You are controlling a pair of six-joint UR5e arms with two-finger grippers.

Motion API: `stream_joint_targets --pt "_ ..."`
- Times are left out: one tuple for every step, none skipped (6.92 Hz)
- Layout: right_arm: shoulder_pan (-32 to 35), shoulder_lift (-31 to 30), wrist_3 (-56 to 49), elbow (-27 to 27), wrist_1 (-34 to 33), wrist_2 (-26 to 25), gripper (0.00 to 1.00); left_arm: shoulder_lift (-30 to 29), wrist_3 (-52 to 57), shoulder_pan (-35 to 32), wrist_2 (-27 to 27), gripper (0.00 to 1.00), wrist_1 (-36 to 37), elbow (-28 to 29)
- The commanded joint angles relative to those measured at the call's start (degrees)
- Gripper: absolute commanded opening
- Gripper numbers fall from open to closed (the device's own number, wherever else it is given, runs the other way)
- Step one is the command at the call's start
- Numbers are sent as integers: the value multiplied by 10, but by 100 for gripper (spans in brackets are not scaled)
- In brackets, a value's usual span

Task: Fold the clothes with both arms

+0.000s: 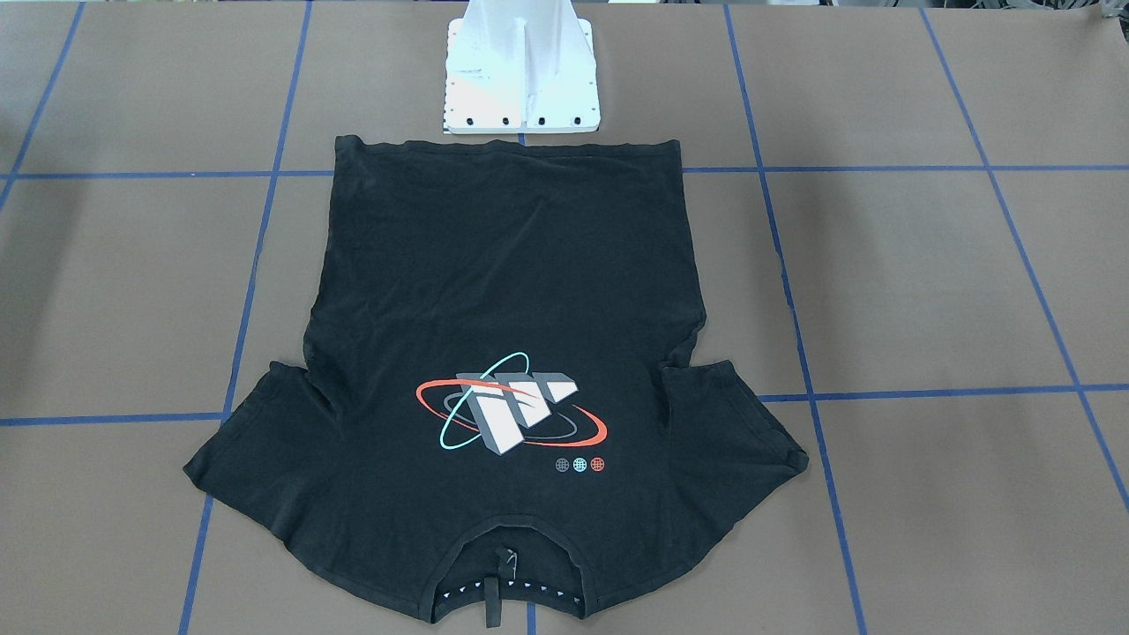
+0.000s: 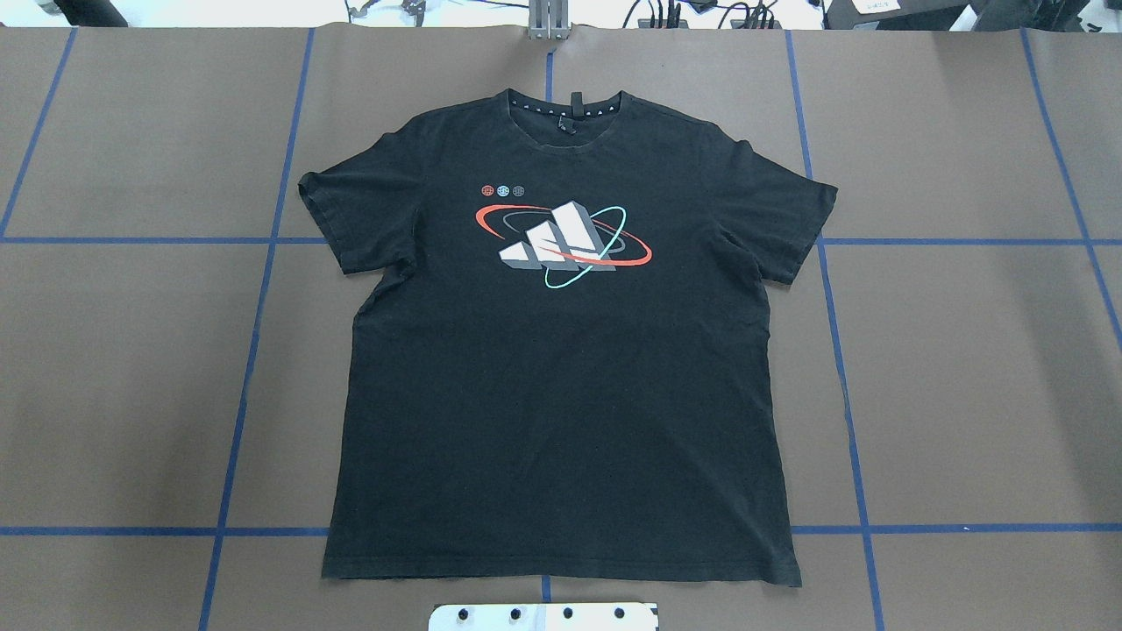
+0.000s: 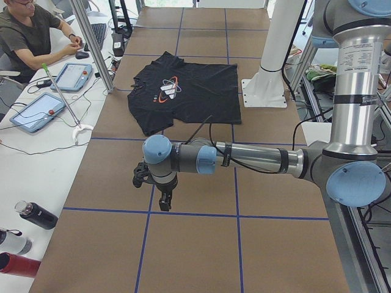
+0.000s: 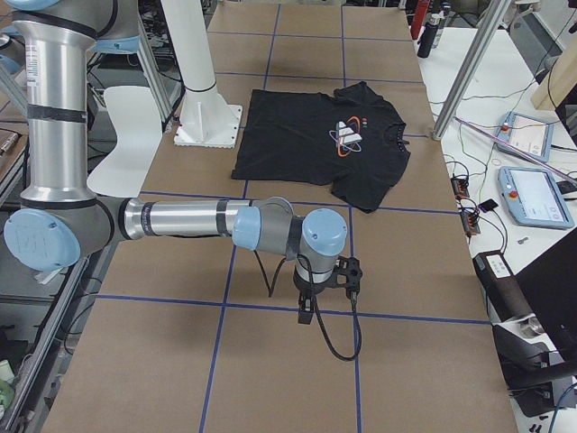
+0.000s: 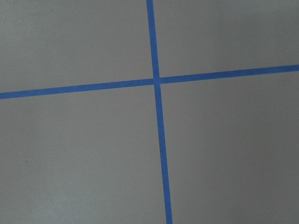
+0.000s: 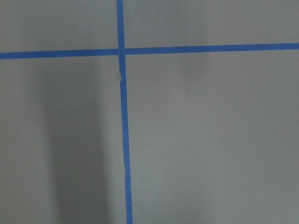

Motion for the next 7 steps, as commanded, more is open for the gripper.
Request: stream_joint_targets --pt "0 -2 -7 4 2 23 100 -4 1 0 0 99 0 -1" --pt "-1 -2 0 3 1 25 100 -6 2 0 0 99 0 0" --pt "-1 5 0 13 1 34 100 -16 1 0 -1 99 0 -6" --pt "-1 25 1 23 1 48 100 -34 -3 0 0 99 3 -53" --pt "-14 30 0 22 2 53 100 -38 -4 1 3 99 3 -130" --pt "-37 68 2 17 4 59 100 -82 -4 1 4 99 4 -146" --pt "-69 121 2 -12 5 59 100 -124 -4 0 4 99 2 -143"
